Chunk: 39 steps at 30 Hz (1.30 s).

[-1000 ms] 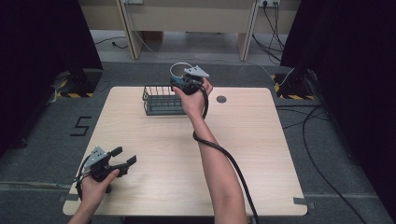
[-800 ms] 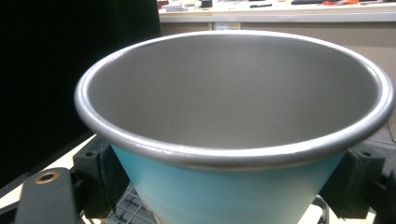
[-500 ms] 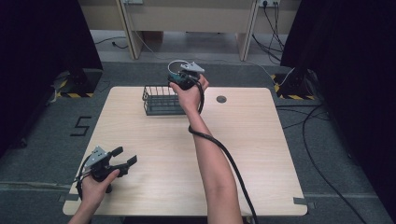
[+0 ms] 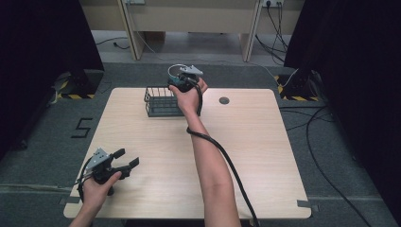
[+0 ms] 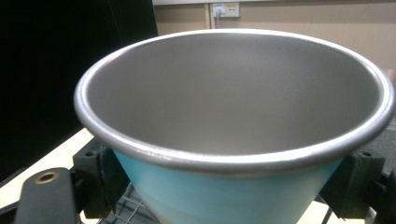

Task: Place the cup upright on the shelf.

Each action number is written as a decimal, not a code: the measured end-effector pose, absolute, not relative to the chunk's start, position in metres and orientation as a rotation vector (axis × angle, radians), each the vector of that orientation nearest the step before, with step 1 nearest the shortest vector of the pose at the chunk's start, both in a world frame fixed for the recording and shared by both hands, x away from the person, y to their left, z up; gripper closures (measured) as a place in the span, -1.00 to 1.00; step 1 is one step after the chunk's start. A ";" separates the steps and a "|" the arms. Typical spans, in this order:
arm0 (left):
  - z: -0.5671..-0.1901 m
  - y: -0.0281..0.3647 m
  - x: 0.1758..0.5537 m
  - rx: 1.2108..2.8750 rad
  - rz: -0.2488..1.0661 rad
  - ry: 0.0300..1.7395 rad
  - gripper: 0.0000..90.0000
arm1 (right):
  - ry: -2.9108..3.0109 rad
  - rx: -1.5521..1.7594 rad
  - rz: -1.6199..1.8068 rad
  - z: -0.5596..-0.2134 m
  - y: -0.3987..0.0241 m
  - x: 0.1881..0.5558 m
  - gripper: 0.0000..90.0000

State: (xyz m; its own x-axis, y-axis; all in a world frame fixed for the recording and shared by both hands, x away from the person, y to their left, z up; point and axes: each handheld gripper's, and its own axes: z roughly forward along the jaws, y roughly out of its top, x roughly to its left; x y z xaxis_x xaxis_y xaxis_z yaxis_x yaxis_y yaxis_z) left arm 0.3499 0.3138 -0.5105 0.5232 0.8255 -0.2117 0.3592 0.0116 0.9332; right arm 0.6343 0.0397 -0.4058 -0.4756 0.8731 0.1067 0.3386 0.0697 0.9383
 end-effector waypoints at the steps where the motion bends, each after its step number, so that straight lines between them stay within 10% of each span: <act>1: -0.511 0.314 0.350 1.584 0.493 1.042 -0.61 | 1.860 1.197 1.408 -0.407 0.041 0.635 -0.62; 39: -0.511 0.314 0.351 1.582 0.490 1.040 -0.61 | 1.969 1.200 1.245 -0.436 0.051 0.636 -0.65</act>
